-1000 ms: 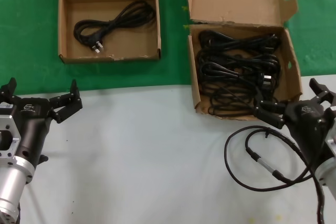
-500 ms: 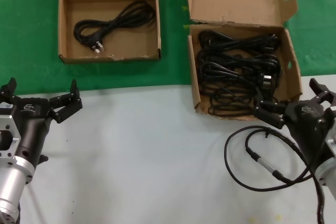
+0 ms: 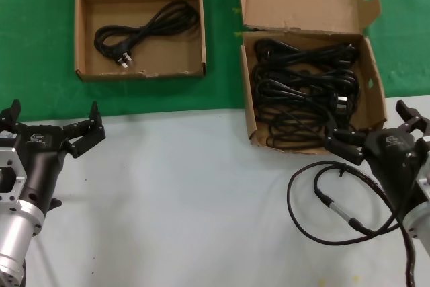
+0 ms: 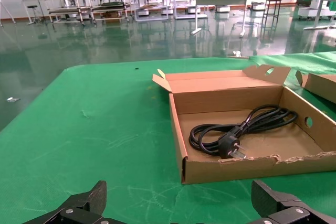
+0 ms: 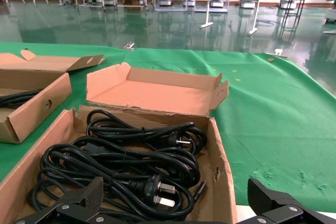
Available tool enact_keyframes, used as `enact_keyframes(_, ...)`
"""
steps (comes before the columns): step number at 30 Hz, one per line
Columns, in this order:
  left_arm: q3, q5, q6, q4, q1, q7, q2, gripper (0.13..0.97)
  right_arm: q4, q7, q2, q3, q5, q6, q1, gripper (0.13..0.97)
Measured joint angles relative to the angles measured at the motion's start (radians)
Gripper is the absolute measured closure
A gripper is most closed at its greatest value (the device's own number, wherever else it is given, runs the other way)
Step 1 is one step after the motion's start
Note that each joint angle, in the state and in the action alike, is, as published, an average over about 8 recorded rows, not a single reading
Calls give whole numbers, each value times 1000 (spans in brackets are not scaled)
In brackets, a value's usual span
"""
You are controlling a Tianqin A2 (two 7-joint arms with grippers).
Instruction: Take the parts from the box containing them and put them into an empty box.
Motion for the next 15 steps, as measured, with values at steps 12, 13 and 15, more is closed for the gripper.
enact_keyframes(12,0,0,0,0,0,0,0,132,0,0,0,0,0,0,0,129)
enact_keyframes(13,0,0,0,0,0,0,0,132,0,0,0,0,0,0,0,129)
enact_keyframes(15,0,0,0,0,0,0,0,132,0,0,0,0,0,0,0,129)
